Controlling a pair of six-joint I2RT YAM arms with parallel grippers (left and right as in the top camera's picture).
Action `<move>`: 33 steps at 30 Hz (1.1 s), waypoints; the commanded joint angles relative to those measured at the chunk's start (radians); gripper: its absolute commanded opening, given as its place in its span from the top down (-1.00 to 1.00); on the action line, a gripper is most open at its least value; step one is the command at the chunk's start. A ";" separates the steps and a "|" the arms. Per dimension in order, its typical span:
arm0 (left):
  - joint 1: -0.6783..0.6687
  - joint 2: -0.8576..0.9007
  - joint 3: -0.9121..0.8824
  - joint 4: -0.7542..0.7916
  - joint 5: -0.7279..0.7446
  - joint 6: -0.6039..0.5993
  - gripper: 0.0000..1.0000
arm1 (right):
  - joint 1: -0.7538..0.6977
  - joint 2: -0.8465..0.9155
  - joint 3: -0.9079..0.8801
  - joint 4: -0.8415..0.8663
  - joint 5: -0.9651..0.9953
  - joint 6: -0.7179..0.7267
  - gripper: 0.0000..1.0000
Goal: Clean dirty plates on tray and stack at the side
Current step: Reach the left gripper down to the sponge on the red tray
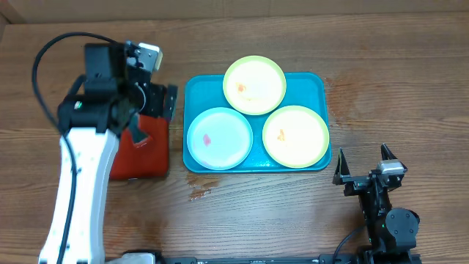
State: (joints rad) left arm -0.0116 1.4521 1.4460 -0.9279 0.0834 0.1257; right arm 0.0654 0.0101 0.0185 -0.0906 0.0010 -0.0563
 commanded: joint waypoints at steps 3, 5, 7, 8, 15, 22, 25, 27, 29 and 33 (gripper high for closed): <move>0.129 0.107 0.031 -0.004 -0.254 -0.589 -0.99 | -0.006 -0.007 -0.010 0.006 0.005 -0.004 -1.00; 0.169 0.147 0.031 0.010 -0.164 -0.672 -0.99 | -0.006 -0.007 -0.010 0.006 0.005 -0.003 -1.00; 0.194 0.189 0.031 0.012 -0.098 -0.712 -0.99 | -0.006 -0.007 -0.010 0.006 0.005 -0.003 -1.00; 0.200 0.208 0.031 0.013 -0.083 -0.713 -1.00 | -0.006 -0.007 -0.010 0.006 0.005 -0.004 -1.00; 0.203 0.366 0.031 0.036 -0.094 -0.713 -0.99 | -0.006 -0.007 -0.010 0.006 0.005 -0.004 -1.00; 0.203 0.467 0.031 0.069 -0.207 -0.710 -0.99 | -0.006 -0.007 -0.010 0.006 0.005 -0.004 -1.00; 0.203 0.508 0.031 0.077 -0.202 -0.708 -0.99 | -0.006 -0.007 -0.010 0.006 0.005 -0.004 -1.00; 0.202 0.538 0.031 0.076 -0.196 -0.690 -0.99 | -0.006 -0.007 -0.010 0.006 0.005 -0.003 -1.00; 0.201 0.563 0.031 0.078 -0.190 -0.682 -0.84 | -0.006 -0.007 -0.010 0.006 0.005 -0.004 -1.00; 0.201 0.614 0.031 0.088 -0.187 -0.682 -0.62 | -0.006 -0.007 -0.010 0.006 0.005 -0.004 -1.00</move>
State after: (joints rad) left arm 0.1963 2.0232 1.4540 -0.8463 -0.0914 -0.5644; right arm 0.0654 0.0101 0.0185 -0.0902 0.0006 -0.0566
